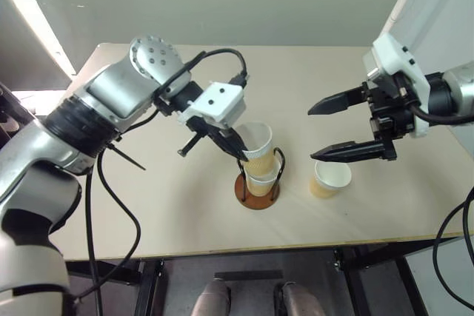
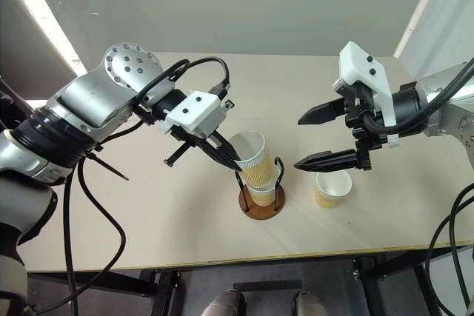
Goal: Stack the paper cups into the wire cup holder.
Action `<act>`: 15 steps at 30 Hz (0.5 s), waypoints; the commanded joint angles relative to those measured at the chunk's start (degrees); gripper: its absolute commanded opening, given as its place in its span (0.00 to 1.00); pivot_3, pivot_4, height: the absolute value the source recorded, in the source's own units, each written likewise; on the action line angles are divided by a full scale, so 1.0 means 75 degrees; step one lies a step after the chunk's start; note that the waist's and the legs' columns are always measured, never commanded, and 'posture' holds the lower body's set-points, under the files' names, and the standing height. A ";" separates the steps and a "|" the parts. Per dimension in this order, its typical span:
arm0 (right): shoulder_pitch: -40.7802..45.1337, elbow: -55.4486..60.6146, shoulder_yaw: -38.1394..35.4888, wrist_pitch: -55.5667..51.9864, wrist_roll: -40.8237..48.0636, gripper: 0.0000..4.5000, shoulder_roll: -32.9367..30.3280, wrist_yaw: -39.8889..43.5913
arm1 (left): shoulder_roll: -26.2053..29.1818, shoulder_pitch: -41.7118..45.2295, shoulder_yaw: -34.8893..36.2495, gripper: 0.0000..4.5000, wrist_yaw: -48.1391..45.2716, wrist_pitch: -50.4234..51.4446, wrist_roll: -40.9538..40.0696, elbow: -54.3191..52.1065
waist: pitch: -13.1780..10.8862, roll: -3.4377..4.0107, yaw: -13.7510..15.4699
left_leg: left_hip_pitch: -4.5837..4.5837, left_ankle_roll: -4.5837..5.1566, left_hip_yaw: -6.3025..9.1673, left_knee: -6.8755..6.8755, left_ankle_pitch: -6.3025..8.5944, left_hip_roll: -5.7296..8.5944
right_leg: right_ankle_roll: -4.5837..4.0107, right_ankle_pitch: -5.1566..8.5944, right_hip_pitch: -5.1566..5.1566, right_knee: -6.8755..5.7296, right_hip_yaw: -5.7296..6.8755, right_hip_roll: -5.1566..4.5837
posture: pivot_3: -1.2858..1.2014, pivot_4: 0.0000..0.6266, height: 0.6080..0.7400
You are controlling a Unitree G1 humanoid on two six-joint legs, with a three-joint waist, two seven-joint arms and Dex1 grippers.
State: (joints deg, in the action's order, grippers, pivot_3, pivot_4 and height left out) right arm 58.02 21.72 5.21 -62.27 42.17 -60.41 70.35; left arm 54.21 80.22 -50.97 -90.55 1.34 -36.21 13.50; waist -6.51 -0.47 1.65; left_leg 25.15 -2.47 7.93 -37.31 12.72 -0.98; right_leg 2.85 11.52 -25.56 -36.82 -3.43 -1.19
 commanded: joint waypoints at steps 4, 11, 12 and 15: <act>0.0192 -0.0008 -0.0237 0.0058 0.0106 1.00 -0.0077 -0.0009 | 0.0042 0.0174 0.0039 0.00 -0.0260 -0.0148 -0.0008 -0.0122 | 0.0000 0.0000 -0.0003 | 0.0000 0.0000 -0.0001 0.0000 0.0000 0.0001 | 0.0000 0.0000 0.0000 -0.0001 0.0001 0.0002 | 0.52 0.24 1.00; 0.0111 0.0017 -0.0222 0.0084 0.0075 1.00 -0.0156 0.0018 | -0.0266 -0.0060 0.0056 0.00 -0.0260 -0.0288 0.0246 -0.0079 | 0.0000 0.0000 0.0003 | 0.0000 0.0002 -0.0005 -0.0001 0.0001 0.0004 | 0.0000 0.0000 0.0000 -0.0001 0.0003 0.0001 | 0.52 0.24 1.00; 0.0092 0.0019 -0.0222 0.0093 0.0064 1.00 -0.0175 0.0024 | -0.0329 -0.0104 0.0059 0.00 -0.0260 -0.0323 0.0314 -0.0061 | 0.0000 0.0001 -0.0001 | 0.0001 0.0002 -0.0001 -0.0003 0.0001 0.0002 | 0.0000 0.0000 0.0000 -0.0001 0.0000 -0.0001 | 0.52 0.24 1.00; 0.0044 0.0030 -0.0227 0.0119 0.0031 1.00 -0.0232 0.0027 | -0.0506 -0.0189 0.0133 0.09 -0.0260 -0.0316 0.0469 0.0027 | 0.0000 0.0000 0.0003 | 0.0001 0.0002 -0.0003 -0.0002 0.0002 0.0003 | 0.0000 0.0000 0.0001 -0.0001 0.0001 -0.0001 | 0.52 0.24 1.00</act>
State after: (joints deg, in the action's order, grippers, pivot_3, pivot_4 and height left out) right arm 57.96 21.42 5.22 -61.97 42.51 -60.98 70.36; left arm 50.67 78.59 -51.72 -90.56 -0.24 -33.25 13.86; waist -6.51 -0.47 1.68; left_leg 25.15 -2.45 7.89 -37.33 12.73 -0.95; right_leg 2.86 11.51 -25.56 -36.83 -3.42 -1.19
